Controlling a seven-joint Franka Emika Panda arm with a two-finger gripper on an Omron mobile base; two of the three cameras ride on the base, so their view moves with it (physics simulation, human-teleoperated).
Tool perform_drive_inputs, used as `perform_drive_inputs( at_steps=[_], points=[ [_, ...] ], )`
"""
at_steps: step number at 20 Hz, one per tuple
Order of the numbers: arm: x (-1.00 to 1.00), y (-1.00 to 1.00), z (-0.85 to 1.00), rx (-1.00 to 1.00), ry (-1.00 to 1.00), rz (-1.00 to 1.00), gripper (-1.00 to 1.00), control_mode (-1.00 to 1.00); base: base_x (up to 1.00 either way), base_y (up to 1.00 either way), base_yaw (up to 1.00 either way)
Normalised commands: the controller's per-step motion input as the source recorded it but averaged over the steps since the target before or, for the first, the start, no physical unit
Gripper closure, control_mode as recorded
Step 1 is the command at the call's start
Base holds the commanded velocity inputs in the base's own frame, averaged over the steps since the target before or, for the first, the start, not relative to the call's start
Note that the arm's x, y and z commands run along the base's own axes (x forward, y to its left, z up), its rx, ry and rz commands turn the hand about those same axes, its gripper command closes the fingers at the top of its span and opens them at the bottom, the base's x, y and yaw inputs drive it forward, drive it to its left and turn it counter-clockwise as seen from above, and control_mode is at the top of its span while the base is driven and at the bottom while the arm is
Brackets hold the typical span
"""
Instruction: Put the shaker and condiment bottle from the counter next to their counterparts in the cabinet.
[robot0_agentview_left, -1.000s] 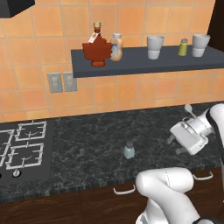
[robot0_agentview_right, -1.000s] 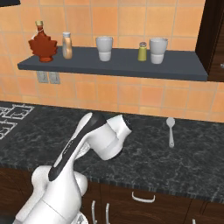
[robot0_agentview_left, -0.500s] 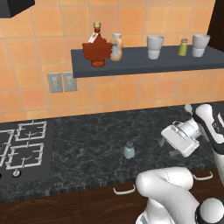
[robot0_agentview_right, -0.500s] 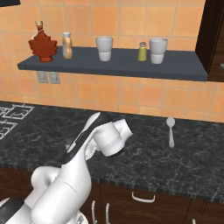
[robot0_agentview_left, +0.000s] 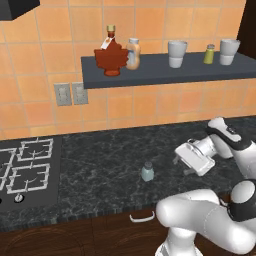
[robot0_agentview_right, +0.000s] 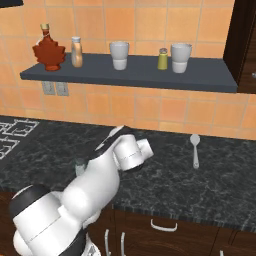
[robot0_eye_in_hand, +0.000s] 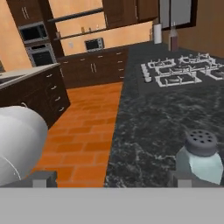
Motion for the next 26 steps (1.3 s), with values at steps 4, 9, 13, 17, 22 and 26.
perform_drive_inputs(
  at_steps=[4,9,13,17,22,26],
  points=[
    [0.15,0.03,-0.26,0.06,-0.02,0.06,-1.00,-1.00,0.00,0.00,0.00],
    [0.28,0.22,-0.22,0.06,-0.04,-0.01,-1.00,-1.00,0.00,0.00,0.00],
    [0.07,0.31,-0.09,0.00,-0.04,-0.06,-1.00,-1.00,0.00,0.00,0.00],
    [0.00,0.28,-0.08,0.00,-0.06,-0.10,-1.00,-1.00,0.00,0.00,0.00],
    [0.00,0.25,-0.13,0.00,-0.06,-0.17,-1.00,-1.00,0.00,0.00,0.00],
    [0.00,0.06,-0.20,0.00,-0.01,-0.10,-1.00,-1.00,0.00,0.00,0.00]
  ],
)
